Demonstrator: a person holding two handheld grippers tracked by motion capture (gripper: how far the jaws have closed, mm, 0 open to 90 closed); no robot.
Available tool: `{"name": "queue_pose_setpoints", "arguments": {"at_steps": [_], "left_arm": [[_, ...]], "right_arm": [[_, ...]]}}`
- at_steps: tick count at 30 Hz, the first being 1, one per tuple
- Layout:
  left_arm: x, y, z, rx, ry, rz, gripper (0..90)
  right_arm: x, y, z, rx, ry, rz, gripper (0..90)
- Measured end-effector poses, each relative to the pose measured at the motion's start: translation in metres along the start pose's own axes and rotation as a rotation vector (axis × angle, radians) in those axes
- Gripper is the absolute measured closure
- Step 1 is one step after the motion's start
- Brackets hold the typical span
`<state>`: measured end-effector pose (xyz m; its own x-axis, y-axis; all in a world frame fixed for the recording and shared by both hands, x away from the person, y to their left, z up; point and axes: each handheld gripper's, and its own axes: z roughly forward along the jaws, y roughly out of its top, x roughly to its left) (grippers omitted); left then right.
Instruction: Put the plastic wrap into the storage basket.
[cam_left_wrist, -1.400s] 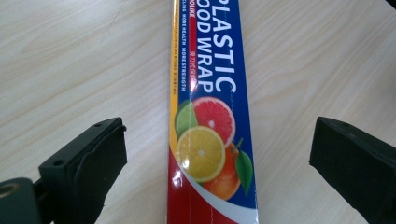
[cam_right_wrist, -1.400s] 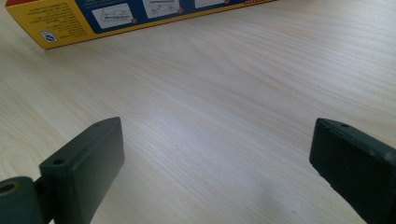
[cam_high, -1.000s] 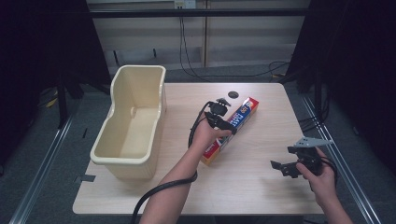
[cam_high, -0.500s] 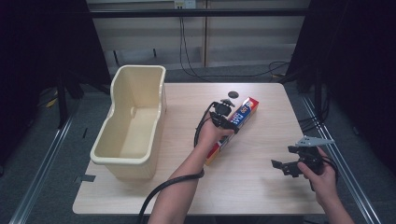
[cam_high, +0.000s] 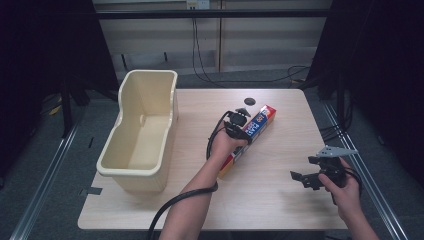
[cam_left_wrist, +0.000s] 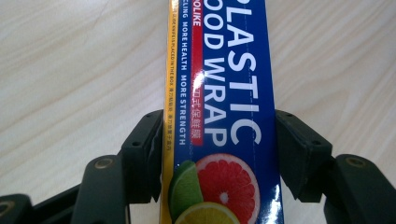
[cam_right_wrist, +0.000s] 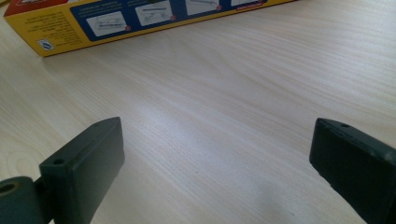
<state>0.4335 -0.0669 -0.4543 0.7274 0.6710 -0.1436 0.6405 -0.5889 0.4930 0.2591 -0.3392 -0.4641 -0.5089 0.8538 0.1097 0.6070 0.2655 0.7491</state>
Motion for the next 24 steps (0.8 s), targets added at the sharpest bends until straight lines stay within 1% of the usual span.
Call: {"name": "queue_pose_setpoints", "arguments": {"at_steps": [1, 2, 4, 5, 6, 7, 8, 9, 10, 11, 12, 14, 15, 16, 17, 19, 20, 21, 22, 23, 24], "left_arm": [[-0.001, -0.003, -0.002, 0.004, -0.002, 0.003, 39.3], [-0.001, -0.005, -0.005, 0.021, -0.004, 0.008, 39.3], [-0.003, -0.009, -0.007, 0.021, -0.002, 0.001, 39.2], [-0.003, -0.011, -0.008, 0.023, -0.005, -0.009, 38.1], [-0.003, -0.011, -0.008, 0.023, -0.005, -0.009, 37.0], [-0.001, -0.010, -0.008, 0.042, -0.022, -0.002, 37.0], [-0.001, -0.009, -0.006, 0.046, -0.035, -0.013, 34.0], [-0.001, -0.009, -0.004, 0.044, -0.039, -0.034, 28.5], [-0.001, -0.006, -0.001, 0.052, -0.038, -0.024, 28.5], [-0.002, -0.005, 0.001, 0.060, -0.034, -0.023, 28.5], [-0.001, -0.003, 0.003, 0.062, -0.032, -0.005, 28.5], [-0.001, -0.002, 0.004, 0.061, -0.031, -0.007, 28.5], [-0.002, 0.000, 0.006, 0.062, -0.030, -0.022, 28.5], [-0.002, 0.002, 0.008, 0.062, -0.031, -0.022, 28.5], [-0.003, 0.004, 0.010, 0.066, -0.024, -0.019, 28.0], [-0.004, 0.008, 0.013, 0.093, -0.010, -0.004, 28.4], [-0.005, 0.009, 0.015, 0.091, -0.004, -0.014, 29.4], [-0.005, 0.012, 0.016, 0.100, 0.013, -0.016, 31.6], [-0.005, 0.012, 0.016, 0.100, 0.013, -0.016, 34.5], [-0.005, 0.012, 0.016, 0.107, 0.021, 0.000, 36.2], [-0.005, 0.014, 0.015, 0.117, 0.018, -0.001, 37.5]], "right_arm": [[0.001, 0.000, 0.000, -0.001, -0.004, -0.003, 3.0], [0.001, 0.000, 0.000, -0.001, -0.004, -0.003, 3.0], [0.001, 0.000, -0.001, -0.004, -0.006, -0.003, 3.0], [0.001, 0.000, -0.001, -0.005, -0.004, -0.003, 3.0], [0.001, 0.000, -0.001, -0.005, -0.004, -0.003, 3.0], [0.002, 0.001, 0.000, -0.004, -0.009, -0.001, 3.0], [0.002, 0.001, 0.000, -0.003, -0.004, -0.002, 3.0], [0.002, 0.000, 0.001, 0.000, 0.001, -0.006, 3.0], [0.002, 0.000, 0.001, 0.001, 0.002, -0.007, 3.0], [0.001, 0.000, 0.001, -0.002, 0.003, -0.011, 3.0], [0.001, 0.000, 0.000, -0.001, 0.000, -0.006, 3.0], [0.001, 0.000, 0.000, 0.002, 0.000, 0.000, 3.0], [0.000, -0.001, 0.000, 0.001, 0.002, 0.003, 3.0], [0.000, -0.001, 0.000, 0.001, 0.002, 0.003, 3.0], [-0.001, -0.001, 0.000, -0.002, 0.001, 0.005, 3.0], [-0.001, -0.001, -0.001, 0.000, 0.004, 0.006, 3.0], [-0.001, -0.001, -0.001, -0.001, 0.002, 0.006, 3.0], [-0.002, -0.001, -0.001, 0.001, 0.006, 0.006, 3.0], [-0.002, -0.001, -0.001, 0.001, 0.006, 0.006, 3.0], [-0.002, -0.001, -0.001, -0.004, 0.000, 0.006, 3.0], [-0.002, -0.001, -0.001, 0.002, 0.004, 0.009, 3.0]]}}
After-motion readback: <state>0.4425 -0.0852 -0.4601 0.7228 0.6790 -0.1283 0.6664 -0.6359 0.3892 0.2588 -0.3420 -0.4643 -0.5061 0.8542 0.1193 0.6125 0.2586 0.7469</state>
